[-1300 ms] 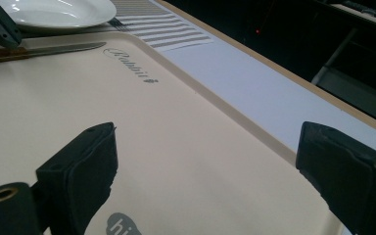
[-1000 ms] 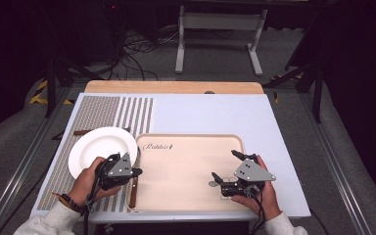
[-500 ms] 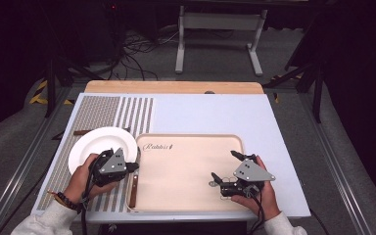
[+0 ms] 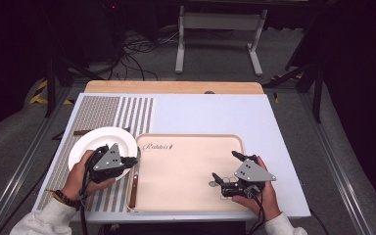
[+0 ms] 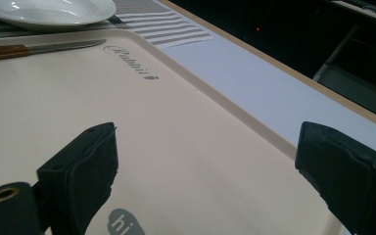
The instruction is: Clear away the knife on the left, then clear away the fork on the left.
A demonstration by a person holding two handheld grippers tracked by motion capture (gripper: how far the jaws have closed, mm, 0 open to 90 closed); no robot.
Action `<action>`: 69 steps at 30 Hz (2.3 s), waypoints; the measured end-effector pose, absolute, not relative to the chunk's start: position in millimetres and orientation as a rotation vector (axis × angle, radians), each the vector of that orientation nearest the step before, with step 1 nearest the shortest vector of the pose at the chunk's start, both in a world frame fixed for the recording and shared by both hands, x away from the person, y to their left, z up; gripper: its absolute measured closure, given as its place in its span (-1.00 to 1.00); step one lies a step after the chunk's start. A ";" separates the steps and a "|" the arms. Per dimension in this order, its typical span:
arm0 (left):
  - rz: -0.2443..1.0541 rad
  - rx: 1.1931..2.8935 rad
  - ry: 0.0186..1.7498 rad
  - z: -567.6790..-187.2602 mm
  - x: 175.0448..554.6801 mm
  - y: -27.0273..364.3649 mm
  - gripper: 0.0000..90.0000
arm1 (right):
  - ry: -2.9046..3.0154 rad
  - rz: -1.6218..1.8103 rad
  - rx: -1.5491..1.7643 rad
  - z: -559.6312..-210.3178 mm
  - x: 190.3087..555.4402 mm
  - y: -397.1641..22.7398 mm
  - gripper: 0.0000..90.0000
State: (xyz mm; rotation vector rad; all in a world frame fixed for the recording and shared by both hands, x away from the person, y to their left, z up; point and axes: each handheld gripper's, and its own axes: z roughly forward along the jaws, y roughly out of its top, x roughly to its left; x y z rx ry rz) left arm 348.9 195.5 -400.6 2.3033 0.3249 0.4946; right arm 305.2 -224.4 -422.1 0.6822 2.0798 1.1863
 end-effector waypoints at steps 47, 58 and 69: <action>0.610 2.016 0.469 -389.8 349.9 252.3 -0.79 | 2.084 1.190 0.668 -420.1 314.7 -219.3 -0.81; 0.636 1.987 0.520 -389.4 354.2 269.4 -0.80 | 2.090 1.192 0.673 -419.7 316.4 -218.9 -0.81; 0.648 1.971 0.574 -390.7 360.1 284.3 -0.79 | 2.095 1.196 0.670 -418.4 315.5 -218.8 -0.81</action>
